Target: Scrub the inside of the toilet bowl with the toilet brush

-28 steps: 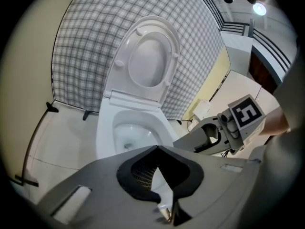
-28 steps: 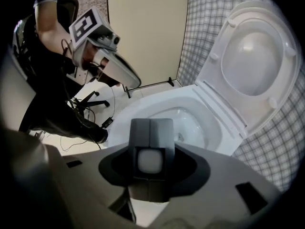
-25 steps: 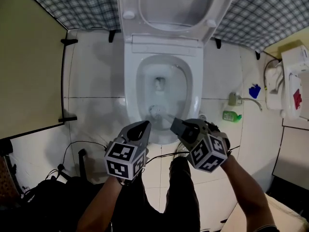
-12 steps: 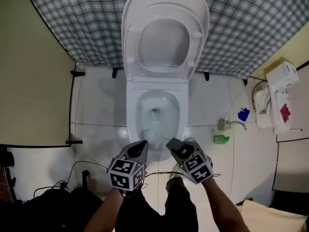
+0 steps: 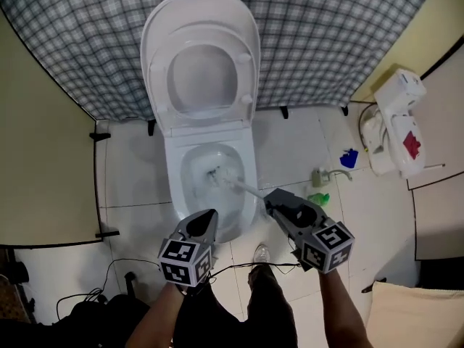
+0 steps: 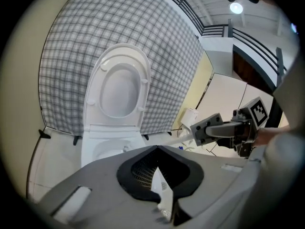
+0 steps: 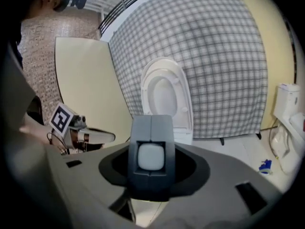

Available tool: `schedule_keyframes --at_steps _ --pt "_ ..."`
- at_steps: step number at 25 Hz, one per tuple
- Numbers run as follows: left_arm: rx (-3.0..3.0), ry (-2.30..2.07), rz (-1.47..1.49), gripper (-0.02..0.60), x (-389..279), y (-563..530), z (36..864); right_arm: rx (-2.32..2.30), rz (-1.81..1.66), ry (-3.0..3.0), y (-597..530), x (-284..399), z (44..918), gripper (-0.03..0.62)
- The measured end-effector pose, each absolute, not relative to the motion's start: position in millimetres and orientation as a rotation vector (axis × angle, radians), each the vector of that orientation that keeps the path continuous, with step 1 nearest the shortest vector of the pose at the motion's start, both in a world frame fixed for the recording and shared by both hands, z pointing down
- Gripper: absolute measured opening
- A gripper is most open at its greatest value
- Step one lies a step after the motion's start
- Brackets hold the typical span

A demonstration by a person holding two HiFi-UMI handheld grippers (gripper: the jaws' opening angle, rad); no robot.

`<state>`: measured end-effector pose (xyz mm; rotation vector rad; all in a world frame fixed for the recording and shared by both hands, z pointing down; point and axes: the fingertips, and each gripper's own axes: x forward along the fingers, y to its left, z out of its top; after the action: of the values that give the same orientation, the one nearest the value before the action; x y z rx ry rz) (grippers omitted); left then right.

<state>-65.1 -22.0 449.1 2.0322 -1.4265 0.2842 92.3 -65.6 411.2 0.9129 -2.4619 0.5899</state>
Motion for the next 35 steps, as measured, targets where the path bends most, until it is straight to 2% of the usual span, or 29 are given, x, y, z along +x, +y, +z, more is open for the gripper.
schedule_keyframes --at_steps 7,12,20,35 --pt "2.14 -1.275 0.324 0.009 4 -39 445 1.185 0.615 -2.486 -71 174 366 0.19" --pt "2.197 -1.174 0.366 0.011 52 -44 455 1.339 0.64 -2.412 -68 235 369 0.19" --pt "2.214 -1.063 0.486 0.01 104 -38 499 1.407 0.809 -2.179 -47 296 460 0.19" --pt "2.167 -0.929 0.576 0.009 135 -21 603 1.287 0.857 -1.901 -39 316 655 0.19"
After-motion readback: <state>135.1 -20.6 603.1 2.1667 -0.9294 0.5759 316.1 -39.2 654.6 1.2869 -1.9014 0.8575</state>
